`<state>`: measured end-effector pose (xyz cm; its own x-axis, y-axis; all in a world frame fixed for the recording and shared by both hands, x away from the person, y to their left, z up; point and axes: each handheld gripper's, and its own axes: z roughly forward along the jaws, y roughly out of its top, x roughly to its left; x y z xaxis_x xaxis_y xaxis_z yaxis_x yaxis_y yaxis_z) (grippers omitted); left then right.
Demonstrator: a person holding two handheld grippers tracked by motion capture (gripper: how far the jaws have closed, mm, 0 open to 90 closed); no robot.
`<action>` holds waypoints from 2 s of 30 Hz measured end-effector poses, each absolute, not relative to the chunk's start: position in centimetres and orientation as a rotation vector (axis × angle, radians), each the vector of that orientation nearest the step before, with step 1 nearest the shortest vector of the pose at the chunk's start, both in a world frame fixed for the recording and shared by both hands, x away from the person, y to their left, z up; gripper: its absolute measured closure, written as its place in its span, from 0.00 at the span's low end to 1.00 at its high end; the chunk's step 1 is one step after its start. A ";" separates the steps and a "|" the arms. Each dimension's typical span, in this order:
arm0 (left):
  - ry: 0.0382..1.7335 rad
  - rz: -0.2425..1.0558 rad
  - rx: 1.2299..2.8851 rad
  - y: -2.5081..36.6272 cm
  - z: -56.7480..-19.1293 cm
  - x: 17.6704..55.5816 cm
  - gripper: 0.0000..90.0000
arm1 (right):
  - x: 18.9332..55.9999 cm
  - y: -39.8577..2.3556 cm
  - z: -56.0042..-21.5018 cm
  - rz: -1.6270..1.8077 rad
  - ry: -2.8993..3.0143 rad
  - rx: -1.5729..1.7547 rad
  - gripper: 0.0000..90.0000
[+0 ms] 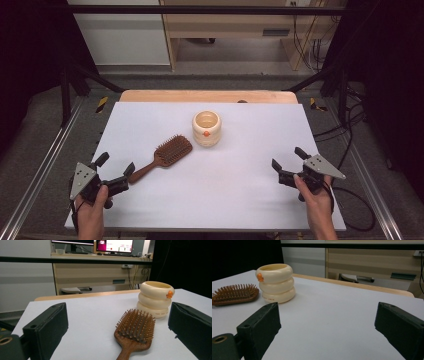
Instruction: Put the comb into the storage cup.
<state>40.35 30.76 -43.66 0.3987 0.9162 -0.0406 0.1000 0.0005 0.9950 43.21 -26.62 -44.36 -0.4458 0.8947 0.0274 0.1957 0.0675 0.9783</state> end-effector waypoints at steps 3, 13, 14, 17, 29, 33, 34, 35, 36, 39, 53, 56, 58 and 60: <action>0.977 0.824 1.437 30.6 -43.7 40.4 0.03 | 43.2 -26.7 -44.5 1.417 1.724 1.098 0.07; 0.984 0.793 1.487 30.3 -43.8 40.6 0.03 | 43.4 -26.4 -44.7 1.401 1.747 1.103 0.07; 0.983 0.779 1.495 30.1 -43.9 40.7 0.03 | 43.4 -26.3 -44.8 1.400 1.748 1.105 0.07; 0.992 0.757 1.522 29.7 -43.9 40.9 0.03 | 43.5 -26.3 -44.9 1.397 1.754 1.112 0.07; 1.031 0.713 1.716 28.1 -42.6 44.5 0.05 | 43.8 -26.0 -45.2 1.391 1.778 1.116 0.07; 1.065 0.681 1.782 27.8 -42.4 45.9 0.09 | 43.8 -26.0 -45.1 1.396 1.771 1.110 0.07; 1.073 0.672 1.795 27.7 -42.4 46.3 0.10 | 43.7 -26.0 -45.0 1.396 1.771 1.113 0.07; 1.073 0.672 1.795 27.7 -42.4 46.3 0.11 | 43.7 -26.0 -45.0 1.397 1.769 1.120 0.07; 1.080 0.671 1.817 27.8 -42.3 46.8 0.14 | 43.7 -26.0 -45.1 1.396 1.768 1.120 0.07; 1.104 0.649 1.848 28.0 -42.5 47.5 0.20 | 43.7 -26.1 -45.0 1.397 1.766 1.117 0.07; 1.113 0.573 2.039 27.9 -44.4 49.0 0.76 | 43.8 -26.4 -45.1 1.392 1.758 1.131 0.07; 1.122 0.548 2.056 27.9 -44.8 49.4 0.85 | 43.8 -26.3 -45.1 1.390 1.765 1.128 0.08; 1.125 0.526 2.076 27.8 -45.0 49.6 0.89 | 43.9 -26.3 -45.1 1.390 1.766 1.127 0.08; 1.126 0.517 2.088 27.8 -45.2 49.6 0.94 | 43.9 -26.3 -45.1 1.390 1.765 1.128 0.08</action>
